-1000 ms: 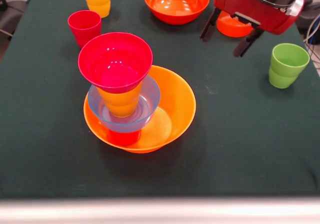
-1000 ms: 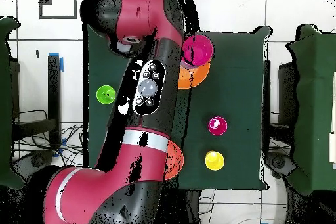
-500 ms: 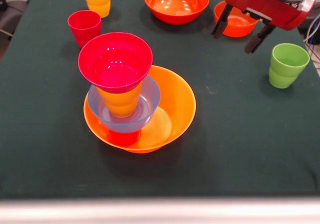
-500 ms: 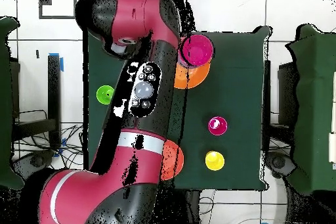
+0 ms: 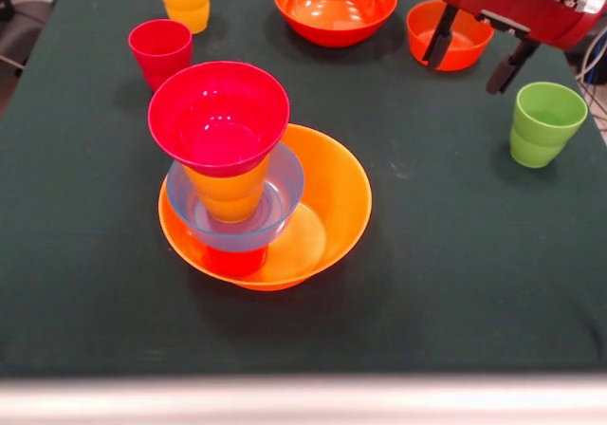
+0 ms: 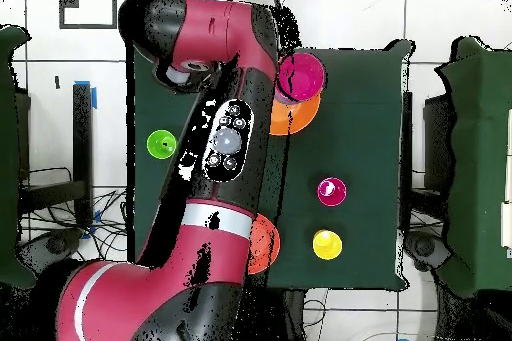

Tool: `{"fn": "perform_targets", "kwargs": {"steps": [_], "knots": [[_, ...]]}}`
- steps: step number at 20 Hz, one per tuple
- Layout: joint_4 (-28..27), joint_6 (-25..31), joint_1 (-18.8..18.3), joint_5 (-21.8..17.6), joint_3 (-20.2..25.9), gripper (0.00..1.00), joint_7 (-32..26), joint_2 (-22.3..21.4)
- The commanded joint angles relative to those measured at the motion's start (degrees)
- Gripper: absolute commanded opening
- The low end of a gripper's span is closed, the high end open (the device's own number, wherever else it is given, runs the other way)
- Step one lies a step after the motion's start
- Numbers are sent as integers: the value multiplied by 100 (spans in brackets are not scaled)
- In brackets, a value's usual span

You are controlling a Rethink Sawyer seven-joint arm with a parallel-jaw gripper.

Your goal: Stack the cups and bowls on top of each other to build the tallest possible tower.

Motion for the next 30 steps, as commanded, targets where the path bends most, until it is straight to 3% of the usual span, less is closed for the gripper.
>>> {"fn": "perform_targets", "kwargs": {"steps": [1, 13, 30], "knots": [[682, -494, 73, 187, 809, 100, 979, 113], [704, -616, 73, 430, 931, 100, 885, 206], [826, -702, 118, 417, 939, 100, 851, 262]]}}
